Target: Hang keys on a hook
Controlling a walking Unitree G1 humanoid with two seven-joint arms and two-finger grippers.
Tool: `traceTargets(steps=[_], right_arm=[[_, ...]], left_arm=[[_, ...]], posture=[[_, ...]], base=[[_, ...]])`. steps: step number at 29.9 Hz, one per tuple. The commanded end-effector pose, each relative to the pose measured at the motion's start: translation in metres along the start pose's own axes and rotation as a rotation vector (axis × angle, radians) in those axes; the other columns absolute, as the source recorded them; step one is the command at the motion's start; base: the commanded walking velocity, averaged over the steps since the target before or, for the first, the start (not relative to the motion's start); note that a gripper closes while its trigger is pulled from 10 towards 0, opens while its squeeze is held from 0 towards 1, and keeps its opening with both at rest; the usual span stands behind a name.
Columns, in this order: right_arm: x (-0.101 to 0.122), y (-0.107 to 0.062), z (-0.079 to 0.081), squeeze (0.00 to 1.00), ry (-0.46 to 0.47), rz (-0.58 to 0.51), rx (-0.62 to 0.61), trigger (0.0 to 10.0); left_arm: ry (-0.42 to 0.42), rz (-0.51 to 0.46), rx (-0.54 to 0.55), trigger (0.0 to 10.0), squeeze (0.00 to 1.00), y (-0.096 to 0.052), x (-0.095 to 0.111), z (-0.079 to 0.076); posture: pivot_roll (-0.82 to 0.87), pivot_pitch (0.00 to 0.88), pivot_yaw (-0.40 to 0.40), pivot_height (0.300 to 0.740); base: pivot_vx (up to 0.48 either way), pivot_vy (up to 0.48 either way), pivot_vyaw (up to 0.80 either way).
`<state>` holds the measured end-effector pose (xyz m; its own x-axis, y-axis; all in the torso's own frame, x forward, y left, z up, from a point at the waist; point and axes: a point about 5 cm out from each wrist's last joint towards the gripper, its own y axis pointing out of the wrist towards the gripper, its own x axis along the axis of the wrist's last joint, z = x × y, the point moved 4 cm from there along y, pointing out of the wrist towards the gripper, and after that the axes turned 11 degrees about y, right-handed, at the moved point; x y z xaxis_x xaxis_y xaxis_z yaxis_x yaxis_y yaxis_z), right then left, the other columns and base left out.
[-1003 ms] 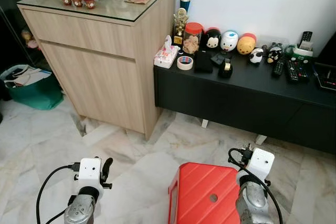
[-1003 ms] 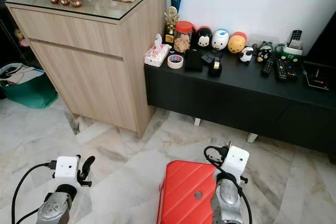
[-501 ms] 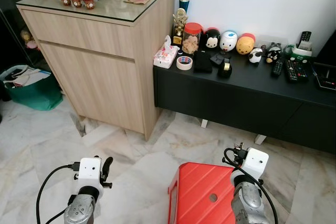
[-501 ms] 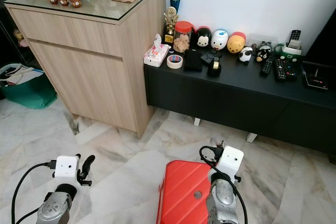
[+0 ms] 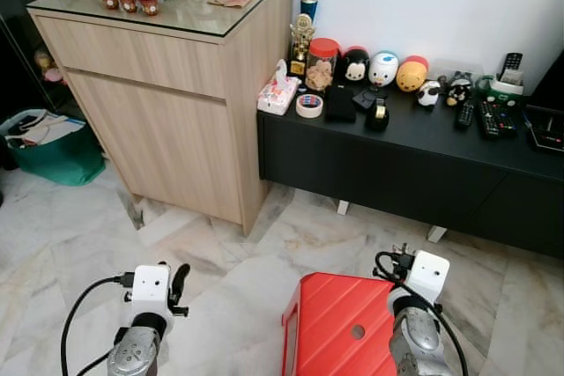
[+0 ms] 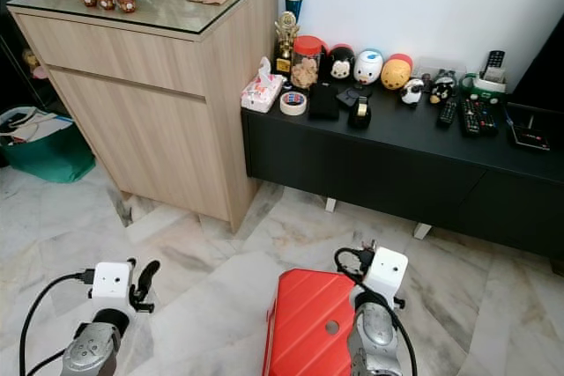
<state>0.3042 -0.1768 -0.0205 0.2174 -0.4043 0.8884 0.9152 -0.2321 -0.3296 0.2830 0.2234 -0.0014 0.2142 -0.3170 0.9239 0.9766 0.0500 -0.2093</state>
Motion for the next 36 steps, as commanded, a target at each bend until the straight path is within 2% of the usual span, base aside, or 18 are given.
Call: traceTargets(steps=[1, 21, 36], right_arm=[[0.0005, 0.0019, -0.0006, 0.0, -0.007, 0.009, -0.006, 10.0], [0.0003, 0.0046, -0.001, 0.0, -0.004, 0.026, -0.014, 10.0], [-0.0042, 0.0047, -0.0023, 0.0, -0.006, 0.054, -0.016, 10.0]], left_arm=[[-0.003, 0.028, -0.004, 10.0, 0.0, -0.0033, -0.0076, -0.001], [-0.006, 0.031, 0.0, 10.0, 0.0, -0.0037, -0.0082, -0.0002], [-0.009, 0.027, 0.003, 10.0, 0.0, -0.0034, -0.0076, 0.0006]], posture=[[0.07, 0.0, -0.044, 0.74], [0.07, 0.0, -0.043, 0.74], [0.07, 0.0, -0.042, 0.74]], base=[[0.0, 0.0, 0.0], [0.0, 0.0, 0.0], [-0.257, 0.0, 0.0]])
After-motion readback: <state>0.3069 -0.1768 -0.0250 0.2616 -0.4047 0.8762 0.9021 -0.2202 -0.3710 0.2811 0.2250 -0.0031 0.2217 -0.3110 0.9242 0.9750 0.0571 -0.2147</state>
